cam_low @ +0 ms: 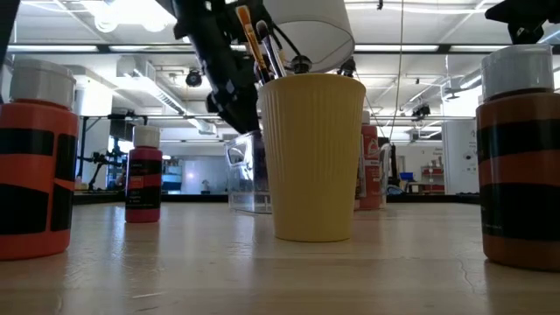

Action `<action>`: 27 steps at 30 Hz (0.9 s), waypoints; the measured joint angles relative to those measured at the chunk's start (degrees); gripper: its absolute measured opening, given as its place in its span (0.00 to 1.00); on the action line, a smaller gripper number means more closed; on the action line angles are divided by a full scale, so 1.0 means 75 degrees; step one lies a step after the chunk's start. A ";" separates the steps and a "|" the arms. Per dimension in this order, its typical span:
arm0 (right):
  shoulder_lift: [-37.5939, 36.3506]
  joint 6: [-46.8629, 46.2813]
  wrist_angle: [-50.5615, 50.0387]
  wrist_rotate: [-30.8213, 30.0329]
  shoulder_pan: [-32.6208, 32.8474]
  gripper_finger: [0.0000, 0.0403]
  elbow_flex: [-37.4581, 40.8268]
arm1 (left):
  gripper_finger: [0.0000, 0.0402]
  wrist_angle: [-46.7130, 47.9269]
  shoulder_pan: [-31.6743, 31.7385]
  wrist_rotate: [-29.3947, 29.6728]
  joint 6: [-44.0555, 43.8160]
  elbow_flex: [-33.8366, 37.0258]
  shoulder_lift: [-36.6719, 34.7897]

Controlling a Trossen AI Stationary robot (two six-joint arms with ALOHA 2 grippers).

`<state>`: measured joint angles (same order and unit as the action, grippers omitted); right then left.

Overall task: Pick & Place Paint Supplies
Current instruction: Put the purple bottle into the transparent bin

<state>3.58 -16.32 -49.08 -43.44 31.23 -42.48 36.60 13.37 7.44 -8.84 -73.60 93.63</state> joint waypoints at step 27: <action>0.0001 0.0000 0.0000 0.0000 -0.0001 0.02 0.0000 | 0.34 -0.0738 0.0250 0.0262 0.0175 -0.0003 0.0851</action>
<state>3.60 -16.32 -49.08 -43.44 31.22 -42.48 31.07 15.25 9.41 -7.53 -73.63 100.01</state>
